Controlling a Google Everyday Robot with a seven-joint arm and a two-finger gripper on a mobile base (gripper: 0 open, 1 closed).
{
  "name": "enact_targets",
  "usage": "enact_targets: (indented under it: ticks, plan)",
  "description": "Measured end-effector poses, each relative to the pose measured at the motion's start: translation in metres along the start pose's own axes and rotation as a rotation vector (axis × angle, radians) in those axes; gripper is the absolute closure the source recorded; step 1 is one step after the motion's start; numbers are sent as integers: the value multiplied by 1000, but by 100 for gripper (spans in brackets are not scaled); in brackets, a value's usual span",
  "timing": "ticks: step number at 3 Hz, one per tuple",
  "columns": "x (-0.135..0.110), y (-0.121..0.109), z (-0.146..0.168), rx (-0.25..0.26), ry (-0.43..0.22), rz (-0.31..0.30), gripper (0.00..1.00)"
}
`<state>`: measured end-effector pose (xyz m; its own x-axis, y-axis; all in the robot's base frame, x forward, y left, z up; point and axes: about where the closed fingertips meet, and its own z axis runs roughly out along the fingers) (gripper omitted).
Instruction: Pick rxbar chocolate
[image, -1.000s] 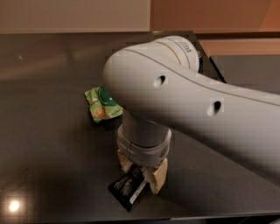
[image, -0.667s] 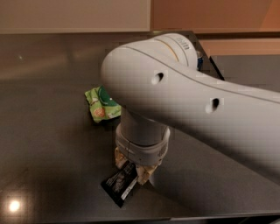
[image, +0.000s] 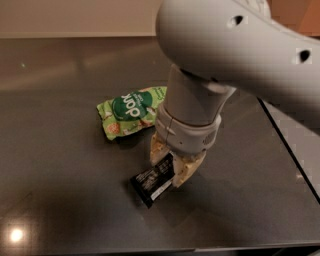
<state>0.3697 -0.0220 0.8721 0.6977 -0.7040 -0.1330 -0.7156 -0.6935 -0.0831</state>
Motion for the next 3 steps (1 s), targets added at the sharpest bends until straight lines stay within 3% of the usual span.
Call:
enact_targets:
  ticks: [1,3]
  plan:
    - [25,-6,-35,22,-53,108,100]
    - [54,-8,-101,126,-130,221,100]
